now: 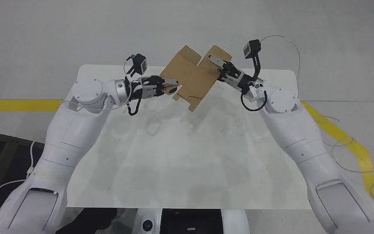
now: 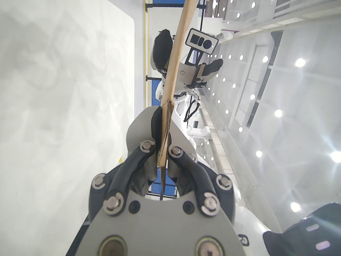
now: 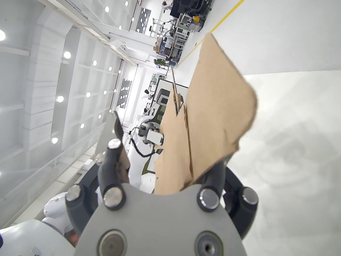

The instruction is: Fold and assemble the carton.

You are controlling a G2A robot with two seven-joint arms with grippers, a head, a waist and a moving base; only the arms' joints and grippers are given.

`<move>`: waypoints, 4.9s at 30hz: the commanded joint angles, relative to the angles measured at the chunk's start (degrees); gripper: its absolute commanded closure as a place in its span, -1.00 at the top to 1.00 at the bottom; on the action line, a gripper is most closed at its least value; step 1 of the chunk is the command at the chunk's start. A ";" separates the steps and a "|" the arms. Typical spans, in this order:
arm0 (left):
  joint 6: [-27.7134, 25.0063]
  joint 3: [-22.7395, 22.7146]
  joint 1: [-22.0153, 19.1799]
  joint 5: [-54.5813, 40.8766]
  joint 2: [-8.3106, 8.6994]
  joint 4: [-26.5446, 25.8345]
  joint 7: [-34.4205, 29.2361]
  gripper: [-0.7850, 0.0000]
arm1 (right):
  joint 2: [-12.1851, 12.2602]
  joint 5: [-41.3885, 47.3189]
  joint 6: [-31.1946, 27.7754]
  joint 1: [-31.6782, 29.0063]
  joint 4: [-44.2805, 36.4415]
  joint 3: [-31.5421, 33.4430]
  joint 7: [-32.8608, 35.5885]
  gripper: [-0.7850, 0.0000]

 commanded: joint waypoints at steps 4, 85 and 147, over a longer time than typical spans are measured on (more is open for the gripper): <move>-4.41 -1.01 -1.24 0.39 0.24 2.00 -6.37 -1.00 | 1.17 2.62 -1.30 -0.97 0.52 3.25 11.27 1.00; -9.59 2.51 -4.11 6.33 2.54 2.46 -27.36 -1.00 | 11.18 9.30 -4.35 3.72 -7.50 -14.80 31.06 -0.88; -5.53 -1.98 -1.97 -1.33 2.32 -1.88 -12.79 1.00 | 8.24 11.16 -6.48 5.66 2.00 -16.63 28.90 -1.00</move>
